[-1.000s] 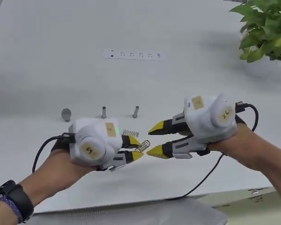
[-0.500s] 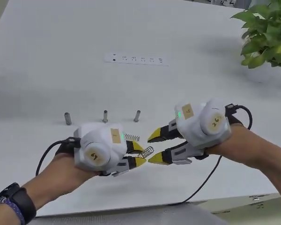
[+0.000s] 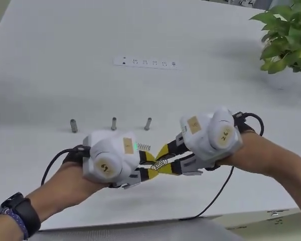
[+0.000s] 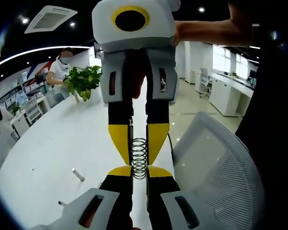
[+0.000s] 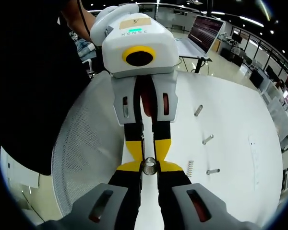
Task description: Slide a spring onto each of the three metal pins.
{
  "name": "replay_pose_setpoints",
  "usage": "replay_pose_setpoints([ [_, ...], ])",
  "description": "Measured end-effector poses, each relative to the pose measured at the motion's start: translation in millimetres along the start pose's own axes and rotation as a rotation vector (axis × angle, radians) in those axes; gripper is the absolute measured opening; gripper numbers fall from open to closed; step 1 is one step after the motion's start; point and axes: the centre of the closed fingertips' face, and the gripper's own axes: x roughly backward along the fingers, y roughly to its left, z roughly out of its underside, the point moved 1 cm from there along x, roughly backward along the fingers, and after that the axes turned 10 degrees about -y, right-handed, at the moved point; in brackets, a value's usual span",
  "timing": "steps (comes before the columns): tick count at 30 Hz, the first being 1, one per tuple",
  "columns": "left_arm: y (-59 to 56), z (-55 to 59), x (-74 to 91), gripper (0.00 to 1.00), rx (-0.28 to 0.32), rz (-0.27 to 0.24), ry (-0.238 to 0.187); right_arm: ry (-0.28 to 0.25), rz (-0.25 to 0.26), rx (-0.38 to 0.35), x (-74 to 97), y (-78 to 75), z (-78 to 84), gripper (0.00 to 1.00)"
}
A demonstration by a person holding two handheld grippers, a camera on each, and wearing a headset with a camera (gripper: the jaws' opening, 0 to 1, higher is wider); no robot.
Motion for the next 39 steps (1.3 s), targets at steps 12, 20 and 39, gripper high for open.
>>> replay_pose_setpoints([
  [12, -1.4, 2.1, -3.1, 0.05, 0.014, -0.002, -0.001, 0.015, -0.007, -0.002, 0.1, 1.9, 3.6, 0.09],
  [20, 1.4, 5.8, -0.6, 0.22, 0.039, -0.013, 0.01, 0.009, 0.011, -0.014, 1.7, -0.5, 6.3, 0.09],
  [39, 23.7, 21.4, 35.2, 0.27, 0.176, -0.147, -0.019, 0.011, 0.053, -0.048, 4.3, -15.8, 19.1, 0.09],
])
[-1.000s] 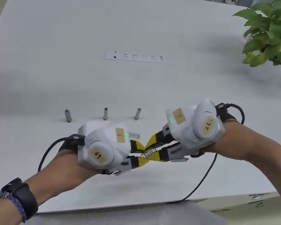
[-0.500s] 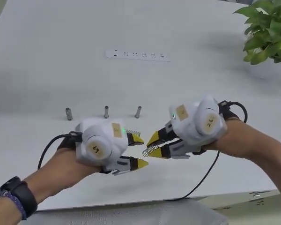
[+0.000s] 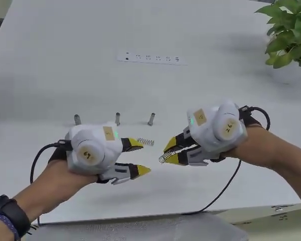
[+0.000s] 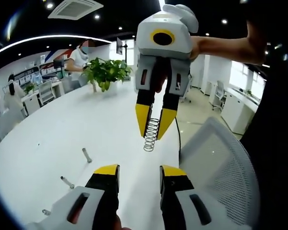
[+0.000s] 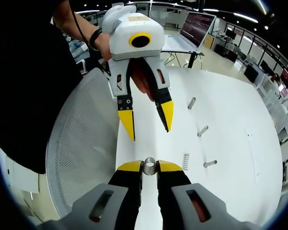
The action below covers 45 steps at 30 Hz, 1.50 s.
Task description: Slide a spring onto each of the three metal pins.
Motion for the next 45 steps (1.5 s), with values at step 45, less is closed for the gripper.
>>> replay_pose_setpoints([
  [45, 41.5, 35.5, 104.6, 0.49, 0.161, -0.313, 0.01, 0.044, 0.07, -0.051, -23.6, -82.6, 16.8, 0.09],
])
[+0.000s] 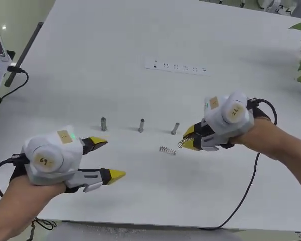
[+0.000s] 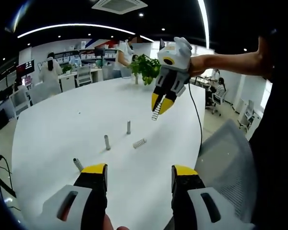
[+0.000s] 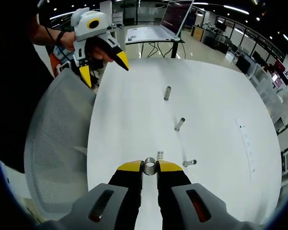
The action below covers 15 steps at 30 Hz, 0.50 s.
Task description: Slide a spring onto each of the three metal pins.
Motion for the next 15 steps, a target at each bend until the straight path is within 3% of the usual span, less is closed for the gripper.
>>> replay_pose_setpoints([
  [15, 21.6, 4.8, 26.6, 0.53, 0.02, -0.064, -0.005, 0.01, 0.031, -0.042, -13.8, -28.4, -0.4, 0.09],
])
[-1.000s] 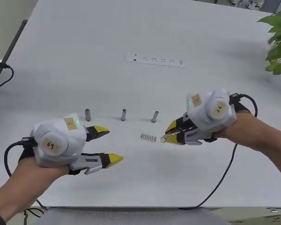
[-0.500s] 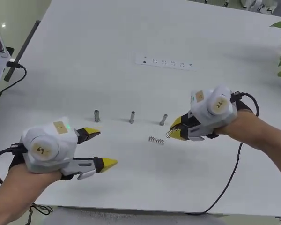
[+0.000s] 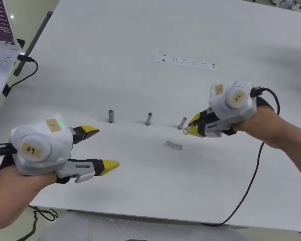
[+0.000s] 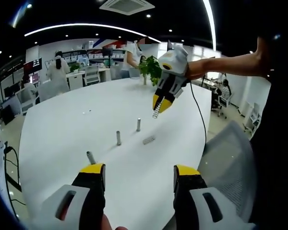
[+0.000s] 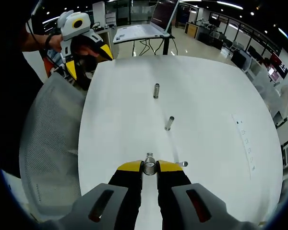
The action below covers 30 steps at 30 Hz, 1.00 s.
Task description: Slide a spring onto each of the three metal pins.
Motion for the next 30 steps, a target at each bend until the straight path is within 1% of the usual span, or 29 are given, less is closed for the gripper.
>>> replay_pose_setpoints([
  [3, 4.1, 2.9, 3.8, 0.53, 0.007, -0.012, 0.005, 0.009, -0.002, 0.002, -3.5, -1.6, -1.5, 0.09],
  [5, 6.5, 5.2, 7.0, 0.54, 0.014, -0.02, 0.008, 0.009, 0.0, 0.0, -5.9, -8.2, -2.6, 0.09],
  [10, 10.8, 14.2, 12.7, 0.56, 0.029, -0.032, 0.024, 0.009, -0.003, 0.003, -15.2, -10.4, -10.2, 0.09],
  [13, 12.1, 16.3, 15.0, 0.57, 0.036, -0.037, 0.028, 0.008, -0.005, 0.003, -19.6, -12.4, -14.5, 0.09],
  [16, 13.4, 19.8, 16.8, 0.58, 0.036, -0.043, 0.041, 0.009, -0.002, 0.0, -23.2, -14.8, -17.2, 0.09],
  [26, 17.5, 24.9, 19.4, 0.6, 0.055, -0.055, 0.04, 0.012, -0.01, 0.01, -35.3, -23.8, -27.0, 0.09],
  [30, 19.6, 27.6, 18.7, 0.61, 0.062, -0.059, 0.046, 0.011, 0.0, 0.005, -39.2, -30.5, -29.3, 0.09],
])
